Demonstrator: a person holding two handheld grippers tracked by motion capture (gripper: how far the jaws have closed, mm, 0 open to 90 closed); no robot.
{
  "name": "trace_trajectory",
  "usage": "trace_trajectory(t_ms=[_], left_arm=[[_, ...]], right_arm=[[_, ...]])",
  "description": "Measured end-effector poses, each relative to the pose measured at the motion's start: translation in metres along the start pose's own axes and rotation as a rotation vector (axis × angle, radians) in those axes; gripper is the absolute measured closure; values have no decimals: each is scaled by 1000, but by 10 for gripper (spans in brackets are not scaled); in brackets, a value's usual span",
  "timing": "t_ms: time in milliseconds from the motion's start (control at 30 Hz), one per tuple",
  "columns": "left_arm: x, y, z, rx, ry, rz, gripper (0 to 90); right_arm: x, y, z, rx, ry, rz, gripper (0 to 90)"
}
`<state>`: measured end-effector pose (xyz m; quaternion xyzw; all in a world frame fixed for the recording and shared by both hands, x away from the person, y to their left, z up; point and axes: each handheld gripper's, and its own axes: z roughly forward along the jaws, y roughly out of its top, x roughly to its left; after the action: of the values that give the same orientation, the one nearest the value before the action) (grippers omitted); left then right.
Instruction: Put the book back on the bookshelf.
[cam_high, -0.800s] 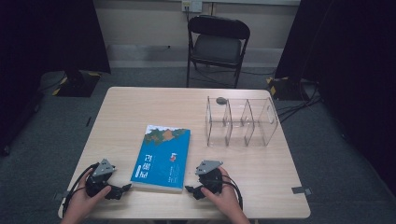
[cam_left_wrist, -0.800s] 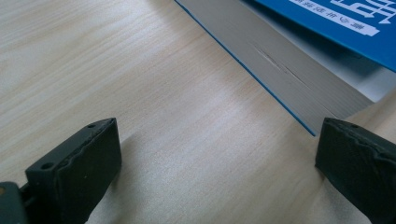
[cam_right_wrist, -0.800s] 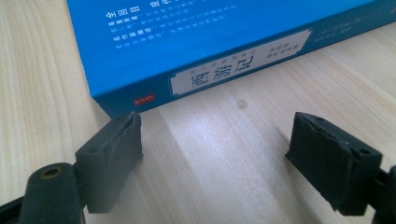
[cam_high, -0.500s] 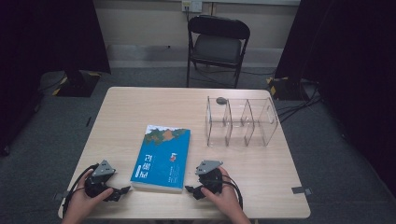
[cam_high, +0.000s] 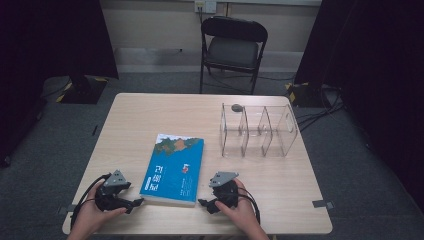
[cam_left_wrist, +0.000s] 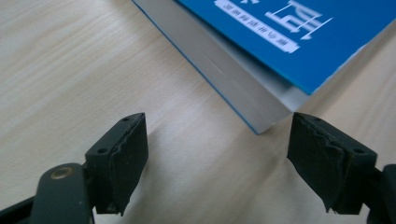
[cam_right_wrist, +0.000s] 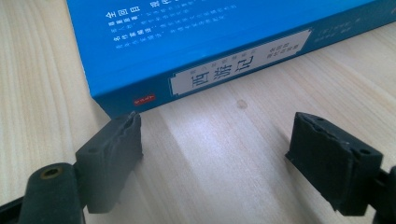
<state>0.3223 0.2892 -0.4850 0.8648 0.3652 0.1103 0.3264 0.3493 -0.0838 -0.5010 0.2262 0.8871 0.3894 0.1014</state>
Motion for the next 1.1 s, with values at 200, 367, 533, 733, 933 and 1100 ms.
trace_trajectory(t_ms=[200, 367, 533, 733, 933, 1100], left_arm=[[-3, 4, 6, 24, 1, 49, 242], [-9, 8, 11, 9, -23, 78, 272], [-12, 10, 8, 21, -49, 116, 381], [-15, 12, 7, 7, -83, 137, 503], [-19, 16, 6, 8, -70, 103, 497], [-18, 18, 4, 18, -76, 96, 498]], right_arm=[[1, 0, 0, 0, -9, 9, 166], [3, 0, 0, 1, -19, 18, 158], [4, 0, 0, 2, -21, 21, 157], [4, 0, 0, 2, -22, 22, 158], [4, 0, 0, 2, -23, 23, 157], [4, 0, 0, 2, -24, 24, 157]])
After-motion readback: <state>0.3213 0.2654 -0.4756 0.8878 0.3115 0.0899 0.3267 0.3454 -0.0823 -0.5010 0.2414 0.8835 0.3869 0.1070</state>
